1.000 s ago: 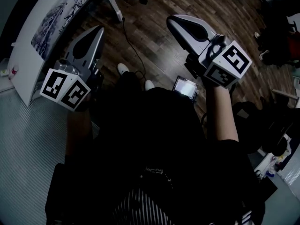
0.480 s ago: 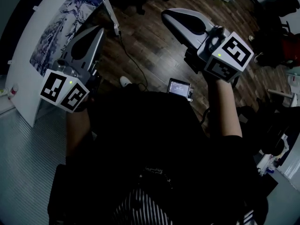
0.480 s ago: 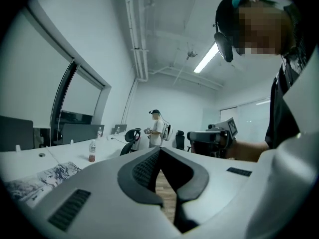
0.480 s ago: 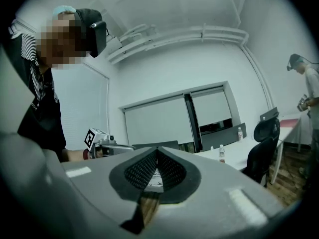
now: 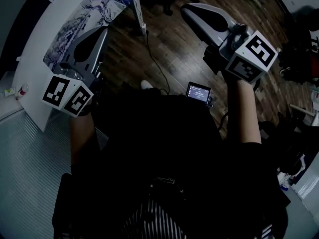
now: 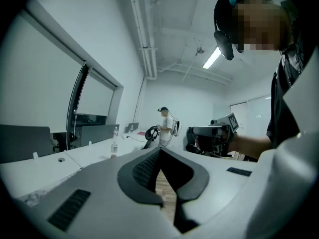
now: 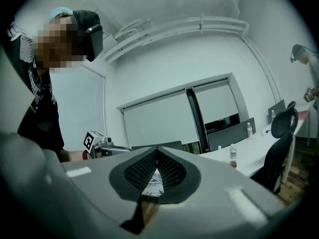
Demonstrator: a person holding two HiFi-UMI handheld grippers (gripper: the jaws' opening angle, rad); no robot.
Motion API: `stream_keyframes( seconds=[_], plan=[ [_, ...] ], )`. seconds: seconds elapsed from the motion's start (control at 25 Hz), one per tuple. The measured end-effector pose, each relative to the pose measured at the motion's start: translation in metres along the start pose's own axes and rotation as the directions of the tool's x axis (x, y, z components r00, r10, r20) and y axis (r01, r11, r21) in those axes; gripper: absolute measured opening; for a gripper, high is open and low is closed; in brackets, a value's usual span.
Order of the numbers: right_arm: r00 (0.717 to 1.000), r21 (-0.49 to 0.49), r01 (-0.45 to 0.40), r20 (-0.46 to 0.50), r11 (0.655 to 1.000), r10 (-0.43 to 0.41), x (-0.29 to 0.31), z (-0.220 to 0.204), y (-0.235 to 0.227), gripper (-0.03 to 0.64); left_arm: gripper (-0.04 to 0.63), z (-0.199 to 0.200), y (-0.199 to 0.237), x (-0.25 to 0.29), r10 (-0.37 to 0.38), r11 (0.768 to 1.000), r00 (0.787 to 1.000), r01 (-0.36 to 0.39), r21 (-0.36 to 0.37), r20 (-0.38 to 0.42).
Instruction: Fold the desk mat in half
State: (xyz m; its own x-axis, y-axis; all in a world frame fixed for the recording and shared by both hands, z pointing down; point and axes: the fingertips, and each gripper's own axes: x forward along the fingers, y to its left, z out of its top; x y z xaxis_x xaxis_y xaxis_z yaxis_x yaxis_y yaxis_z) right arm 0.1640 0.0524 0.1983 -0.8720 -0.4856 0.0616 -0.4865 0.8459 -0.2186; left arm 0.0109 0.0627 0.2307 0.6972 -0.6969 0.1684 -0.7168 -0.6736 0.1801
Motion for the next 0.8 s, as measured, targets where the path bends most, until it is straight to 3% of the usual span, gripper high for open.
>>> stream_keyframes(
  seconds=[0.28,0.48,0.8],
  plan=[
    [1.0,-0.002,-0.006,-0.004,1.0,0.006,0.035,-0.002,-0.002,0.005,0.003,-0.014,0.039,-0.005,0.006,0.999,1.0,-0.007,-0.046,-0.021],
    [0.999,0.008,0.011,-0.038,1.0,-0.01,0.049,-0.014,0.004,0.003,0.003,-0.025,0.033,-0.004,-0.099,0.995,0.994,0.099,0.002,-0.048],
    [0.997,0.023,0.02,-0.073,1.0,-0.018,0.053,-0.024,0.009,0.005,0.003,-0.035,0.045,-0.01,-0.074,0.994,0.997,0.073,-0.08,-0.019]
  ],
)
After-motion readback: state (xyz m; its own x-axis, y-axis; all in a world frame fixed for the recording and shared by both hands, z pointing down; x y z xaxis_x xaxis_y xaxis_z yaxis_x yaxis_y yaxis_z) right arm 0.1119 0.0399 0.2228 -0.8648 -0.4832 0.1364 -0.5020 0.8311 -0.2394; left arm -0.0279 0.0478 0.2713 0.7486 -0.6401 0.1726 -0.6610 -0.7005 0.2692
